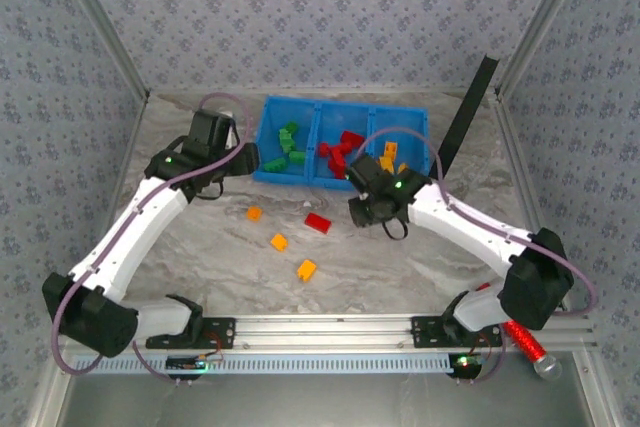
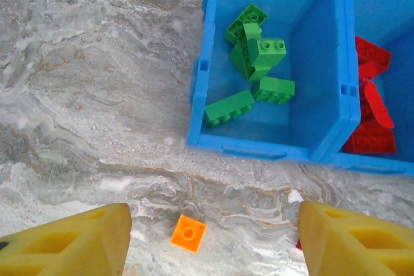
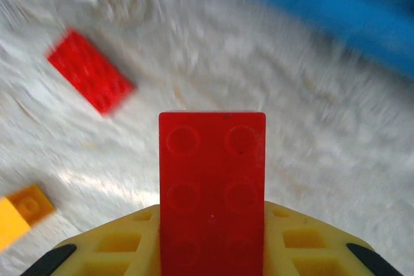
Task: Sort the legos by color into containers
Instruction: Pick up the lego from the center of the table, then place the lego in the container.
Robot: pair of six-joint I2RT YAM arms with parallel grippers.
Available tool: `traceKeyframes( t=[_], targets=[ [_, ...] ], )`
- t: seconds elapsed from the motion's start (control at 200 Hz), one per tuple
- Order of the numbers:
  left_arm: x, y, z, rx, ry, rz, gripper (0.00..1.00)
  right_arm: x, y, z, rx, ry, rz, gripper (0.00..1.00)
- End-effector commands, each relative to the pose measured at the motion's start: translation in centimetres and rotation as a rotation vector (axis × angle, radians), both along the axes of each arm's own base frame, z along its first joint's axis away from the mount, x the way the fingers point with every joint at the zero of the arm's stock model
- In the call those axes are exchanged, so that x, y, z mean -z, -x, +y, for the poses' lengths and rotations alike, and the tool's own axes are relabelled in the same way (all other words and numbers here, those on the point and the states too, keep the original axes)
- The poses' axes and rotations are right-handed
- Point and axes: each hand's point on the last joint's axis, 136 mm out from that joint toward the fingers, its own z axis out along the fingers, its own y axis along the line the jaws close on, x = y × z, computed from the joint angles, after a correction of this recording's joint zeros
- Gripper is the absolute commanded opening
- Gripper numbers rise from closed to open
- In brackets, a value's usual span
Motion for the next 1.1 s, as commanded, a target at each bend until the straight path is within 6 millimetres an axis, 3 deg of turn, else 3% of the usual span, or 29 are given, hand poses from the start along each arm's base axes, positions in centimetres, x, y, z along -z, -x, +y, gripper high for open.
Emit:
traceKeyframes(
  t=[0.0, 0.14, 0.245, 0.515, 0.665, 0.785, 0.94, 1.094],
  targets=[
    [-0.7, 1.8, 0.8, 0.012, 0.006, -0.002, 0.69, -2.9, -4.3, 0.0, -0.009, 0.024, -0.125, 0.32],
    [0.3, 3.6, 1.4, 0.009, 0.013, 0.025, 0.7, -3.6, -10.4, 1.4, 0.002, 0.01, -0.209, 0.31],
    [1.0, 4.5, 1.7, 0.006, 0.02, 0.027, 0.7, -3.3, -13.4, 2.6, 0.024, 0.017, -0.224, 0.32],
    [1.5, 4.6, 0.9, 0.048, 0.053, 0.028, 0.72, 1.7, -18.3, 4.8, 0.037, 0.04, -0.142, 0.32],
    [1.8, 4.4, 0.6, 0.065, 0.05, 0.026, 0.72, 4.0, -19.5, 5.7, 0.031, 0.04, -0.094, 0.35],
    [2.0, 4.6, 0.7, 0.067, 0.042, 0.028, 0.72, 4.2, -19.8, 5.7, 0.029, 0.071, -0.087, 0.44],
    [2.0, 4.7, 0.9, 0.066, 0.043, 0.021, 0.73, 2.5, -19.7, 5.4, 0.032, 0.073, -0.114, 0.53],
    [1.8, 4.9, 1.0, 0.067, 0.045, 0.015, 0.73, -0.3, -17.6, 5.6, 0.004, 0.076, -0.146, 0.58]
  ],
)
